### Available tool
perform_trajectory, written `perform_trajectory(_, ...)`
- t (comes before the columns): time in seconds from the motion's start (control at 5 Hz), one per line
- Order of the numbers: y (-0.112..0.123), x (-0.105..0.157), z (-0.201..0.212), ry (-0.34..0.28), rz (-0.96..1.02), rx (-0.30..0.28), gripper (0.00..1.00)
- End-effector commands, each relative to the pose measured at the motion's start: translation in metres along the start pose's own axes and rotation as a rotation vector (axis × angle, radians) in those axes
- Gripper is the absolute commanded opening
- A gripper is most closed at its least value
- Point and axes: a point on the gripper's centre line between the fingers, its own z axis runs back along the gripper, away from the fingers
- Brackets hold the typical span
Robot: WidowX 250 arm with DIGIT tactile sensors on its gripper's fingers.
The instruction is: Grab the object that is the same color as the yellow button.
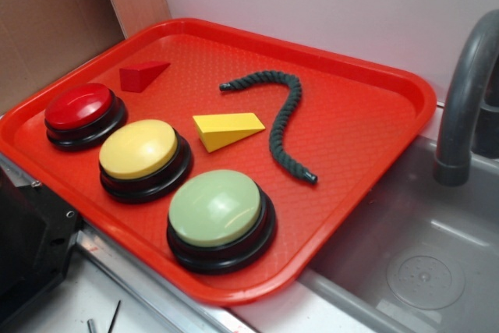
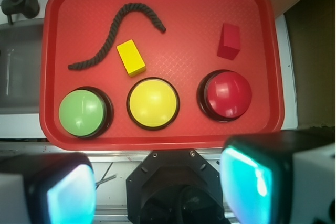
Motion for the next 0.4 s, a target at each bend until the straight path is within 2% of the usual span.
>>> perform_trajectory(0.0, 0.0, 0.0, 0.0, 0.0, 0.0, 0.0, 1.0)
perform_trajectory(0.2, -0.008, 0.013, -0.016, -0.081, 0.005, 0.013, 1.0)
